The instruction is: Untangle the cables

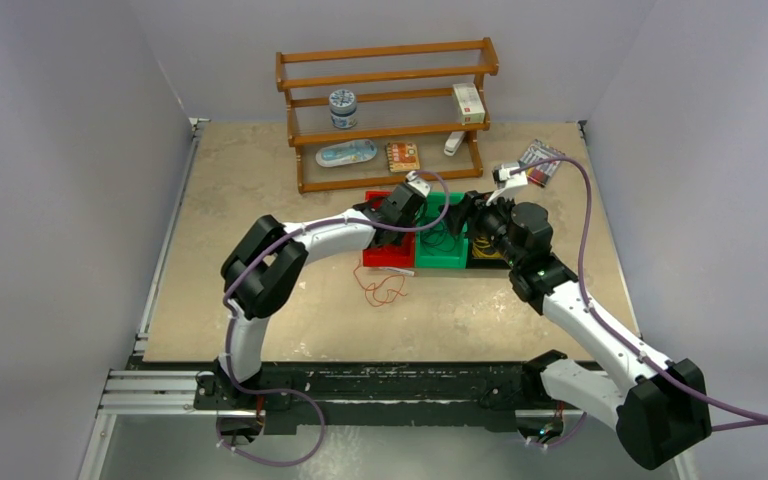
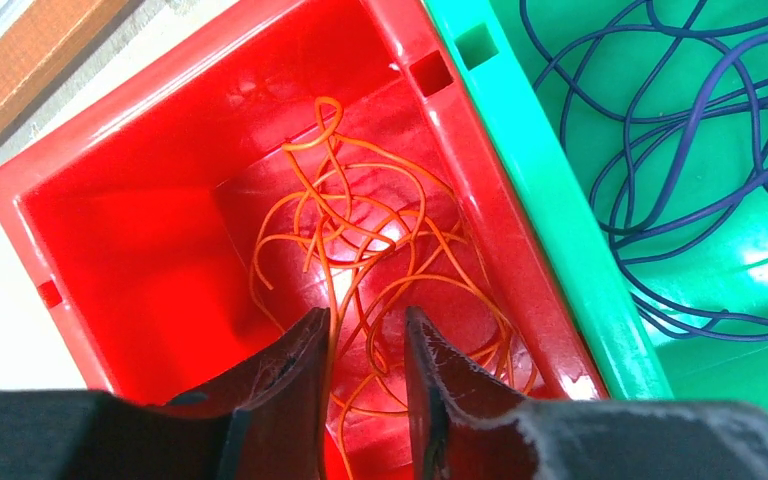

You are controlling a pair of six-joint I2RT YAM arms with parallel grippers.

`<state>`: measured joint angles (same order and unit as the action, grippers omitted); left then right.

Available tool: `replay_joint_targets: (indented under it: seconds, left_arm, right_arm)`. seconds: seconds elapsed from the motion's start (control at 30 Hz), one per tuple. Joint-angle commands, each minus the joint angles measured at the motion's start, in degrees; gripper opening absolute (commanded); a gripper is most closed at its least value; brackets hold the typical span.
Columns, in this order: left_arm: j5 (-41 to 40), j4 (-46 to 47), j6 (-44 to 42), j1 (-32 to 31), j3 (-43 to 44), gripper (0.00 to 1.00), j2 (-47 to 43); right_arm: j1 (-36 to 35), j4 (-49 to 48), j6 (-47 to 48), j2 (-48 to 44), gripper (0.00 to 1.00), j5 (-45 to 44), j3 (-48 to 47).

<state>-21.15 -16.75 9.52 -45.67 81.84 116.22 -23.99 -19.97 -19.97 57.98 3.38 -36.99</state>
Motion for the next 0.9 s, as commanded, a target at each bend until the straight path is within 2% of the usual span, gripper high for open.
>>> replay_joint_targets:
  seconds: [0.0,0.17,0.3,0.43,0.67,0.87]
  left_arm:
    - [0.0,2.2,1.1,0.1,0.2,0.33,-4.3]
    - [-0.8,2.1,1.4,0.1,0.1,0.38,-6.0]
    - [-1.3,2.4,1.4,0.1,-0.4,0.48,-6.7]
    - [-1.0,2.2,1.5,0.1,-0.1,0.51,-7.8]
    - [-1.1,1.8,1.4,0.1,-0.3,0.65,-10.9]
    - [-1.4,1.3,1.5,0.1,-1.0,0.70,-13.7]
  right_arm:
    - [0.2,-2.5,-0.7,-1.1,0.62,-1.3,0.3]
    - [0.2,-2.7,-0.8,-0.6,0.62,-0.8,0.1]
    - [0.2,-2.9,-0.8,-0.7,0.62,-0.9,0.1]
    - [0.2,-2.8,-0.8,-0.7,0.62,-1.0,0.1]
    - [0.2,-3.4,-1.0,-0.1,0.63,-0.9,0.0]
    - [0.2,-3.8,-1.0,0.5,0.63,-0.5,-0.3]
